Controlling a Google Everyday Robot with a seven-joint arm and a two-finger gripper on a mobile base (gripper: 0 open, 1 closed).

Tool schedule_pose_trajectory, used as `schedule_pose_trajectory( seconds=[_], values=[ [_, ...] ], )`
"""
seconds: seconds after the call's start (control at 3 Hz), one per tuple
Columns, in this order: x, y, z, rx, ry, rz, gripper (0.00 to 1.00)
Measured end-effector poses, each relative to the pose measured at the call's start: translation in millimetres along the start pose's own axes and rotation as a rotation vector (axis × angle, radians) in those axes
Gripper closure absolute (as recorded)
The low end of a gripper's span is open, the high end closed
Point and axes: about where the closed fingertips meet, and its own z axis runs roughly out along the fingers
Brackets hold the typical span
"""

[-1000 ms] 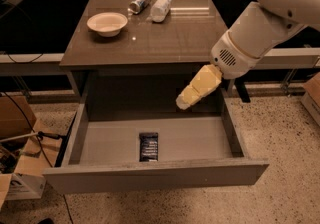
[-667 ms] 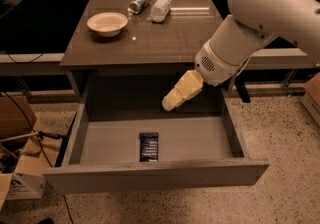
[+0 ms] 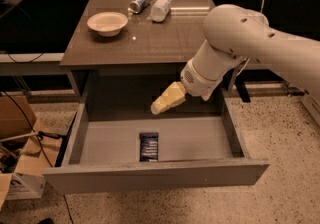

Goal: Pick rxbar blueberry from top drawer and place on counter

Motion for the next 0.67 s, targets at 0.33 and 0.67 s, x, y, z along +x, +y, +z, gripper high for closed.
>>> schedule_pose_trajectory(
  seconds=[0.33,0.67],
  values=[
    [0.0,0.0,0.1,0.000,0.000,0.000,0.00],
    [-0.4,2.0,24.3,0.043,0.032,0.036,0.00]
  ],
)
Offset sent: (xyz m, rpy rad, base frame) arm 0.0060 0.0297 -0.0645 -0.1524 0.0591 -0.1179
